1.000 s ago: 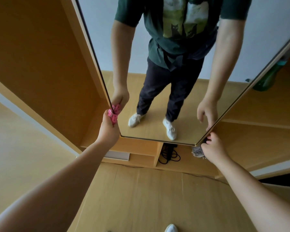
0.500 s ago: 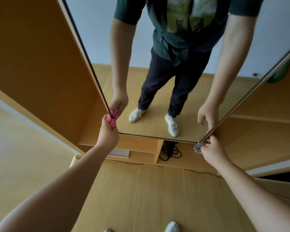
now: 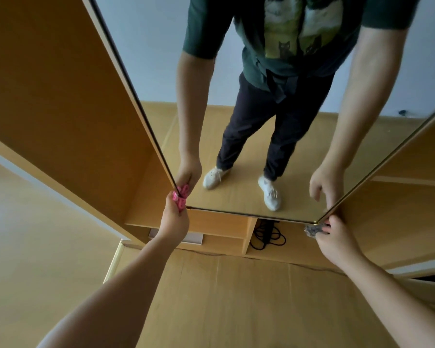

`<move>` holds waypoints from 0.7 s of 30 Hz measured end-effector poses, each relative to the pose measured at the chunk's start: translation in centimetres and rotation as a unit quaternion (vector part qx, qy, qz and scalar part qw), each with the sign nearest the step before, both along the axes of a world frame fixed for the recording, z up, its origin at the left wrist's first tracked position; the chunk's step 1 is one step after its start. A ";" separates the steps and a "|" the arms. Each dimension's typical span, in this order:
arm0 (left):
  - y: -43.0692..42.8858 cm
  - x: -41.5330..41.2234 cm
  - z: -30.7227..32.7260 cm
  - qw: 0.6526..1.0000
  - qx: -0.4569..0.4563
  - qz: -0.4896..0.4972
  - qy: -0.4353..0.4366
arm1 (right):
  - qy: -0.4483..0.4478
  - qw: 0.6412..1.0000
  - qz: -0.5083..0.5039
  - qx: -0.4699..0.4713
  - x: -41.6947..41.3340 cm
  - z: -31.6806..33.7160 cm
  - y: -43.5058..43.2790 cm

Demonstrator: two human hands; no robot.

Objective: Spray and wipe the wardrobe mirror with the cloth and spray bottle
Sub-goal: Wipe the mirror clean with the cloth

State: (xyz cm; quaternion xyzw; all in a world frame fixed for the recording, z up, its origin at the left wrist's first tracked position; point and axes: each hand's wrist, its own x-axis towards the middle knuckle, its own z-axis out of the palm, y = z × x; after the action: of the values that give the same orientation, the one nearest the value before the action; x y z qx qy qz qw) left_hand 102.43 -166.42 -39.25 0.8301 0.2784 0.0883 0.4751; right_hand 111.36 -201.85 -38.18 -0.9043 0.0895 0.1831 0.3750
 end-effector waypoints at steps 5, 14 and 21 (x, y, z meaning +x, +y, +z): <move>0.8 0.1 -1.3 1.000 -0.024 -0.011 0.012 | 0.001 1.000 -0.013 -0.009 0.3 -1.0 0.3; 0.6 -0.5 -2.6 0.946 -0.290 0.142 -0.009 | 0.008 1.000 -0.001 0.007 0.1 -0.5 0.2; -3.4 0.9 -2.1 0.790 -0.536 0.282 -0.088 | 0.009 1.000 -0.001 0.019 0.2 -0.4 -0.1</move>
State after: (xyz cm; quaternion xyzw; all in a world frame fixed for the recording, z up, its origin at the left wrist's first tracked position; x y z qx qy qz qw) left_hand 103.29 -169.83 -41.37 0.3149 0.4598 0.1276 0.8204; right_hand 111.55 -201.98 -38.61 -0.8951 0.0899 0.1927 0.3918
